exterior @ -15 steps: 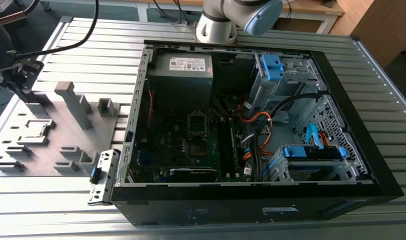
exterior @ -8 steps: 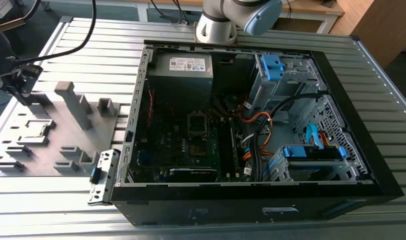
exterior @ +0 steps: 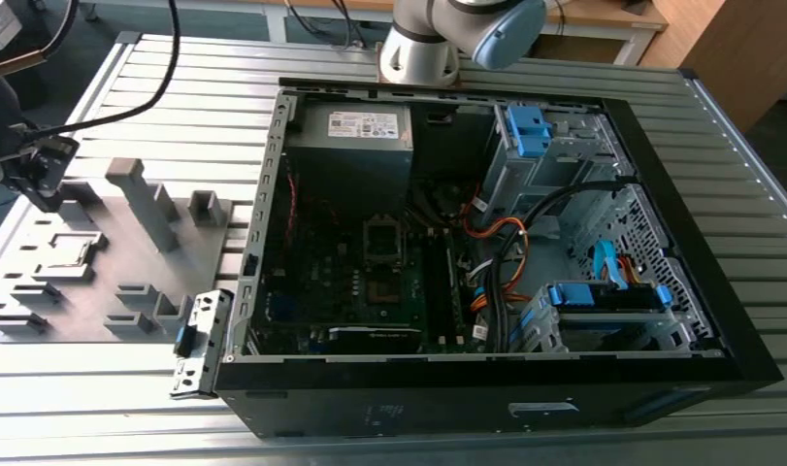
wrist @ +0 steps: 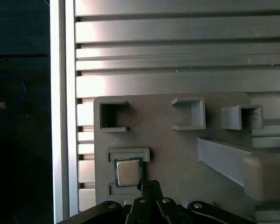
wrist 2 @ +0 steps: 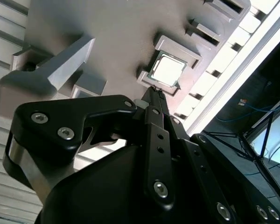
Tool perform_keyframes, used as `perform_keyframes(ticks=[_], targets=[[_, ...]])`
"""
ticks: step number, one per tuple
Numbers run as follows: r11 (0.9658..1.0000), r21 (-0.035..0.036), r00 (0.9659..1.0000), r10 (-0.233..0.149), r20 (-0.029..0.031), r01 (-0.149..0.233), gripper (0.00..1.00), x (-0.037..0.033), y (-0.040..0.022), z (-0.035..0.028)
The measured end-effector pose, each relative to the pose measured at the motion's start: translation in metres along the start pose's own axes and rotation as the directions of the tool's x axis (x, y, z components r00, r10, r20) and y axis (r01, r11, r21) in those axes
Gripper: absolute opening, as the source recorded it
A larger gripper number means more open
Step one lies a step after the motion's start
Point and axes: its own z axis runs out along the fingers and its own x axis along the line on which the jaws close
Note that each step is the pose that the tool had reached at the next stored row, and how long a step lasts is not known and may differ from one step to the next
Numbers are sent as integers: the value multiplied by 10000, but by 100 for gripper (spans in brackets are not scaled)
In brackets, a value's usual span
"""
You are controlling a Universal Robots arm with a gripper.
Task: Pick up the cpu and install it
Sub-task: 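Pick up the cpu and move it towards the insertion slot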
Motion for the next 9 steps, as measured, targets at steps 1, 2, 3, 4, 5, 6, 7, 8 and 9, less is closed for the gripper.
perform_keyframes(ticks=[1,2,3,4,5,6,7,8,9], targets=[[10000,0,10000,0,0,0,11,11,-1,17],[10000,-1,10000,0,1,0,11,22,-3,35],[10000,-1,10000,0,1,0,11,32,-4,55],[10000,-1,10000,0,2,0,11,39,-5,73],[10000,-1,10000,-1,-1,1,11,45,-7,90],[10000,-1,10000,-1,-2,1,11,50,-8,108],[10000,0,10000,0,-4,0,11,57,-8,124],[10000,0,10000,1,-7,-1,11,63,-10,136],[10000,1,10000,0,-9,0,11,69,-11,147]])
